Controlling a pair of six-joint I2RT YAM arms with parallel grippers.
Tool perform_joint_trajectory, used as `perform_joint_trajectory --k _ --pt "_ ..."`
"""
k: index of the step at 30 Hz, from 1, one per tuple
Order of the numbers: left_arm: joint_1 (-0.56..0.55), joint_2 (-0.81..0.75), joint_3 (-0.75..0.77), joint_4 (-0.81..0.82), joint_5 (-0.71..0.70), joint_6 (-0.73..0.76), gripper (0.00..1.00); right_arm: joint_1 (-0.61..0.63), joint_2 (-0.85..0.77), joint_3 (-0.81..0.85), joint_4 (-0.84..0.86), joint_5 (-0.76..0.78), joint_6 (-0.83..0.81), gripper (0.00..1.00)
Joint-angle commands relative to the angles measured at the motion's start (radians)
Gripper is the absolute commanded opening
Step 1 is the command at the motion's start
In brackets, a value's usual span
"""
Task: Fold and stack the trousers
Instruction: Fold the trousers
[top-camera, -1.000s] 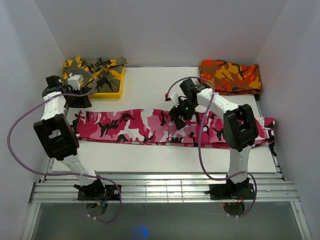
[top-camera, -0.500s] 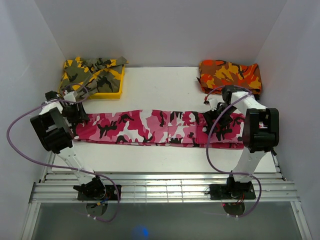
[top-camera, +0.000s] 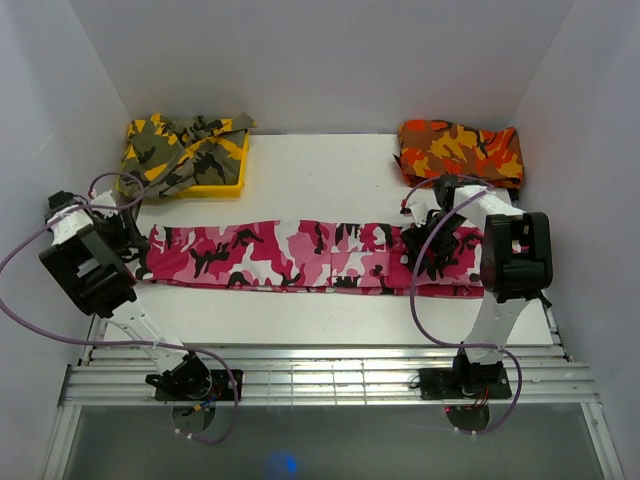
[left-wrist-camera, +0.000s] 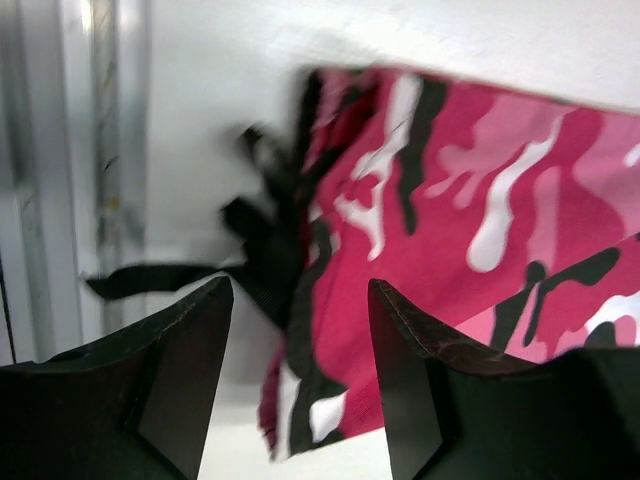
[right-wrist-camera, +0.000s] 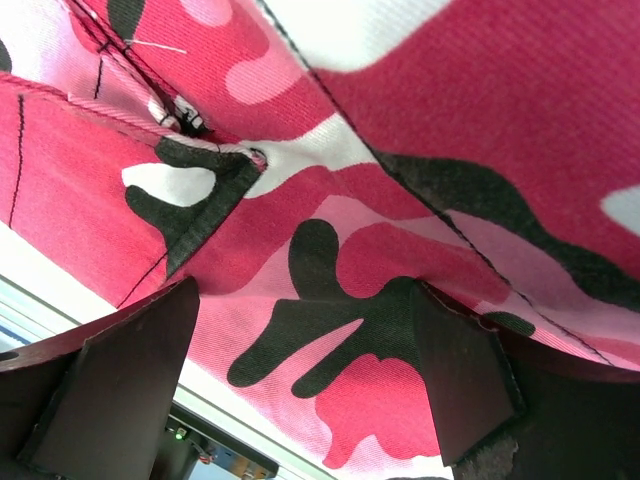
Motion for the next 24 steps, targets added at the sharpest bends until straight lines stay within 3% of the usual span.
perform_joint_trajectory --k 1,8,13,18,20,21,23,24 --pt "0.044 -0.061 -0.065 -0.027 -0.024 0.031 0.68 -0.005 0.017 -0.031 0.028 0.025 -0.031 0.92" --pt "0.042 -0.026 -0.209 0.056 -0.013 0.043 0.68 -0.002 0.02 0.042 -0.028 0.033 -0.009 0.92" --pt "0.042 0.022 -0.25 0.085 0.092 0.022 0.65 0.007 0.026 0.068 -0.046 0.044 0.003 0.92" --pt "0.042 0.067 -0.26 0.12 0.149 -0.046 0.3 0.012 0.039 0.081 -0.054 0.053 0.006 0.91" --pt "0.042 0.067 -0.256 0.13 0.171 -0.061 0.22 0.013 0.04 0.082 -0.055 0.051 0.008 0.91" --pt "0.042 0.065 -0.25 0.131 0.175 -0.074 0.1 0.013 0.04 0.087 -0.054 0.05 0.009 0.91" --pt "0.045 0.05 -0.232 0.133 0.186 -0.084 0.0 0.016 0.039 0.091 -0.057 0.045 0.011 0.92" --pt "0.047 0.039 -0.226 0.137 0.186 -0.098 0.0 0.016 0.039 0.097 -0.061 0.042 0.012 0.92"
